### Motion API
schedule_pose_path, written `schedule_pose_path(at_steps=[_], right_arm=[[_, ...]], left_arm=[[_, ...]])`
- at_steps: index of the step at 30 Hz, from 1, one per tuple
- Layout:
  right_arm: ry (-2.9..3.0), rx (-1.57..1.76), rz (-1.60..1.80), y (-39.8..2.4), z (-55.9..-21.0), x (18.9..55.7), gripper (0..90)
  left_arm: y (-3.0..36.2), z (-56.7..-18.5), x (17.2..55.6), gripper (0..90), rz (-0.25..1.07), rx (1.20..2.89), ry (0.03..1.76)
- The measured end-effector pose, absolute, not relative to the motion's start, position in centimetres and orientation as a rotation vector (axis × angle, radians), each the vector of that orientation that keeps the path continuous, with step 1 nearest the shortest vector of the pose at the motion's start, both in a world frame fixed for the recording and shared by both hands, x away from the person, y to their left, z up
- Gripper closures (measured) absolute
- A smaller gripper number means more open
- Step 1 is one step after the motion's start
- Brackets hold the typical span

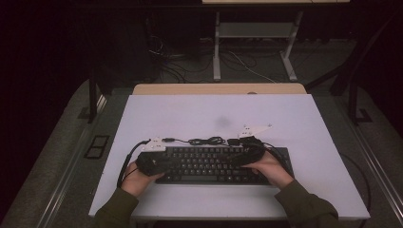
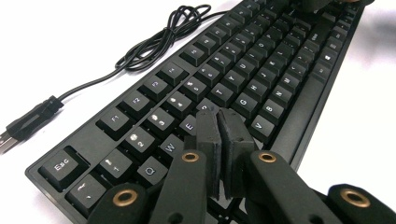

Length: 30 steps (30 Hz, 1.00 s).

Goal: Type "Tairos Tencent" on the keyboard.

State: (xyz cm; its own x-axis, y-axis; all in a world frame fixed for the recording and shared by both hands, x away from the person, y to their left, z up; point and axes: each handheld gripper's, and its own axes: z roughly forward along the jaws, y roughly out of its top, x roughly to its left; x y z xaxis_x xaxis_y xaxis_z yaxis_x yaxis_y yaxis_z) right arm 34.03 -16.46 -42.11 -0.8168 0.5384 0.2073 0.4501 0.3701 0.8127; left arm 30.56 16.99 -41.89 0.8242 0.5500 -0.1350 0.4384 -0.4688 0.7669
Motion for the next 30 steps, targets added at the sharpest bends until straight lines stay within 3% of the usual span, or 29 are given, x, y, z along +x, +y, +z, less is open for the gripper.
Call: schedule_pose_path(at_steps=[2, 30], right_arm=[[2.508, 0.91, 1.429, -16.5, -42.1, 33.9, 15.6], [2.5, 0.907, 1.413, -16.6, -42.3, 33.9, 15.6]], left_arm=[[16.9, -41.8, 30.4, 86.5, 0.163, 2.128, 0.72], [14.3, -42.2, 29.1, 89.0, 0.059, 2.186, 0.603]])
